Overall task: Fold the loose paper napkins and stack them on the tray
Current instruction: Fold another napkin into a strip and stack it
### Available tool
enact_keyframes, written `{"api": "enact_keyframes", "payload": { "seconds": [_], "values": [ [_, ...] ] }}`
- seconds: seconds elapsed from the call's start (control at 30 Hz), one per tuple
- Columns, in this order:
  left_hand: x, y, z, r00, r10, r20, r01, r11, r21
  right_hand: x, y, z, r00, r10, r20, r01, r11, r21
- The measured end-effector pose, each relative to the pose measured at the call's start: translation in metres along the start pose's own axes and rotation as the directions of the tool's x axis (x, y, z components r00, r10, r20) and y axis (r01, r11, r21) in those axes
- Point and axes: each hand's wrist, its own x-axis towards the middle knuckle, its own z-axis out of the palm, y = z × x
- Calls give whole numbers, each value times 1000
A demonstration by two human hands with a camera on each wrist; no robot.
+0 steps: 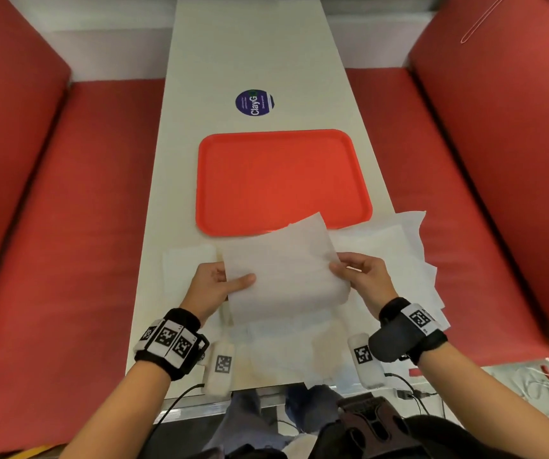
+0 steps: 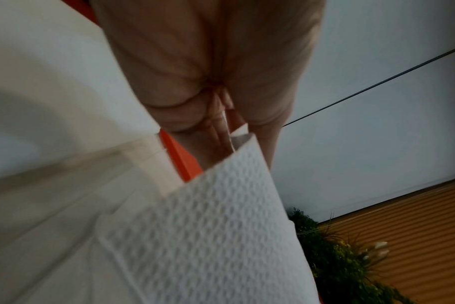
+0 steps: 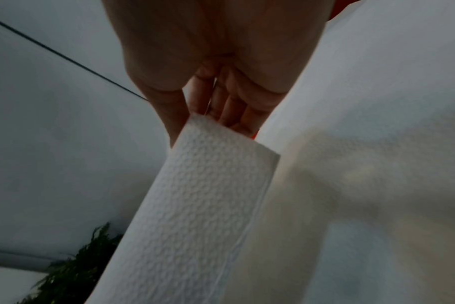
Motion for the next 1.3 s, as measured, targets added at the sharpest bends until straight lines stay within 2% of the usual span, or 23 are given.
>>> {"api": "enact_keyframes", "payload": {
  "seconds": [0.2, 0.37, 0.43, 0.57, 0.63, 0.73, 0.9, 1.0, 1.07, 1.13, 1.23, 1.3],
  "values": [
    [-2, 17, -13, 989, 144, 16, -144, 989, -41, -5, -15, 8, 998, -34, 49, 29, 994, 102],
    [-5, 27, -24, 975, 221, 20, -220, 975, -43, -14, -23, 16, 997, -52, 63, 46, 994, 100],
    [-6, 29, -28, 975, 219, 25, -218, 975, -41, -17, -25, 19, 998, -30, 62, 24, 995, 95],
    [-8, 28, -36, 984, 169, 58, -159, 975, -153, -19, -24, 29, 995, 33, 90, -46, 989, 142],
    [-8, 25, -39, 985, 171, 30, -167, 981, -102, -20, -23, 34, 994, 27, 107, -40, 991, 128],
    [-9, 20, -47, 974, 227, 12, -228, 974, 18, -22, -22, 40, 981, 11, 195, -19, 999, 37],
    [-18, 23, -62, 962, 272, -5, -272, 962, -6, -28, -23, 55, 898, 21, 440, 70, 979, -189],
    [-19, 21, -74, 973, 212, 93, -223, 966, 134, -29, -23, 68, 872, 10, 490, 139, 954, -267],
    [-19, 16, -77, 976, 97, 197, -156, 938, 310, -26, -20, 79, 882, 6, 471, 171, 927, -334],
    [-21, 8, -75, 965, 0, 261, -118, 892, 437, -21, -18, 93, 884, 5, 467, 158, 938, -308],
    [-26, -1, -73, 956, -24, 293, -89, 926, 367, -16, -19, 115, 889, -39, 456, 155, 963, -220],
    [-31, -3, -73, 975, 32, 222, -90, 962, 257, -11, -19, 129, 932, -71, 357, 135, 978, -159]
  ]
}}
